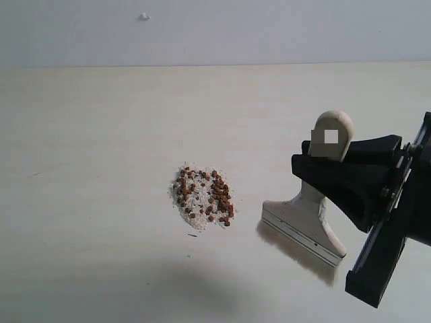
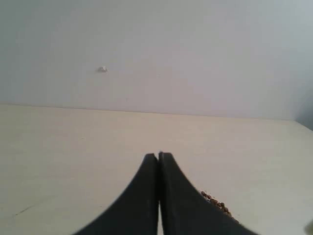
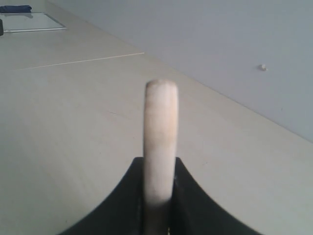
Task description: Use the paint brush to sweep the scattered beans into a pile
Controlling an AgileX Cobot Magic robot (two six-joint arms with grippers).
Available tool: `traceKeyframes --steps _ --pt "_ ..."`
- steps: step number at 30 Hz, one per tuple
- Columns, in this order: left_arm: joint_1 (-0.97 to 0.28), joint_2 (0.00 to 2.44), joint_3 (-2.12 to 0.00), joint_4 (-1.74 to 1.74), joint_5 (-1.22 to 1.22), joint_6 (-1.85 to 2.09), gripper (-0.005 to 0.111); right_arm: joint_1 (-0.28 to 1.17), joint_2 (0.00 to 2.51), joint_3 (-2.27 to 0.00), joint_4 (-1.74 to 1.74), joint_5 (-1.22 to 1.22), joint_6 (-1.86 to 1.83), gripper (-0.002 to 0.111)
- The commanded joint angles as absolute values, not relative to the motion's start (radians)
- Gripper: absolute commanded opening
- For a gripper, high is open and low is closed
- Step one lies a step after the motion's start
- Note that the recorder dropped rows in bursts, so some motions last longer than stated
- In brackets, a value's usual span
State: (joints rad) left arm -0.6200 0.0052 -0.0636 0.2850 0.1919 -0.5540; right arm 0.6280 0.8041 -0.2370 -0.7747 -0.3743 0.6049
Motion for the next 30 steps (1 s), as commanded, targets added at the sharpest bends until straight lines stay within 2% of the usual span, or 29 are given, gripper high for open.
traceKeyframes --steps 1,12,19,24,30 --pt "-0.616 0.0 -0.058 0.284 0.188 -0.554 0.0 0.622 0.804 -0.237 -0.76 -0.392 0.608 0.0" --pt "-0.616 0.0 -0.058 0.284 0.188 -0.554 0.0 0.622 0.763 -0.237 -0.762 -0.368 0.625 0.0" --pt "-0.616 0.0 -0.058 0.284 0.188 -0.554 0.0 0.605 0.532 -0.175 -0.761 -0.126 0.762 0.0" --pt "-0.616 0.0 -0.058 0.284 0.188 -0.554 0.0 0.594 0.336 -0.088 -0.758 -0.125 0.77 0.0" --pt "-0.616 0.0 -0.058 0.284 0.188 -0.554 0.0 0.594 0.251 -0.043 -0.732 -0.13 0.87 0.0"
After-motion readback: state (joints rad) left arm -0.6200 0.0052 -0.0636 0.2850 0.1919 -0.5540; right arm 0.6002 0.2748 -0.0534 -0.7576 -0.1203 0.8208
